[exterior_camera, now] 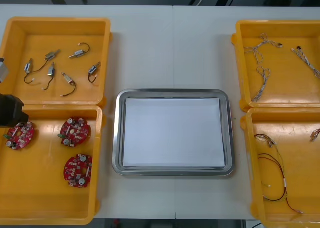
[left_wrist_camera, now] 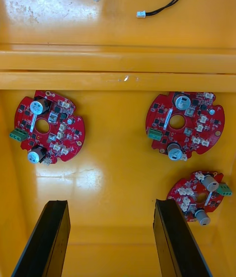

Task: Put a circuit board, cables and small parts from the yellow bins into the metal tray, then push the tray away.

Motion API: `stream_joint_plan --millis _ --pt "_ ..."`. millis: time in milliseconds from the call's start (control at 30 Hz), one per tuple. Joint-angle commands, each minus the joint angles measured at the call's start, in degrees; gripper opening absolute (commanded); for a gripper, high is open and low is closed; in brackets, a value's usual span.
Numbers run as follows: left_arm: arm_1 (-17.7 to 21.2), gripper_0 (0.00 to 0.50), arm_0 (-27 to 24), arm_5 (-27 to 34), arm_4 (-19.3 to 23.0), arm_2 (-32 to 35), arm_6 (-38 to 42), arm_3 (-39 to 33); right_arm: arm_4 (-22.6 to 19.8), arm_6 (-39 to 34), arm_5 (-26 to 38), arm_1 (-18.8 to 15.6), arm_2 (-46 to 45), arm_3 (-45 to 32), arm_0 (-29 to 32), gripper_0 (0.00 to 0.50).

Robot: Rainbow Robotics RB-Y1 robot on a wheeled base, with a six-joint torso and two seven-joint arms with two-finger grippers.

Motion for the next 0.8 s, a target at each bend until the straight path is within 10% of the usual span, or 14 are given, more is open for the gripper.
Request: stream_joint_plan --millis 33,800 --pt "2.5 0.5 0.9 0.4 -0.5 1.8 -1.2 -1.5 0.0 0.1 -0.4 -2.4 -1.8 -0.8 0.9 0.5" --pt "2.5 0.5 0.9 0.4 -0.5 1.8 -1.2 -1.5 0.0 0.1 -0.4 -2.4 -1.8 -0.8 0.9 0.5"
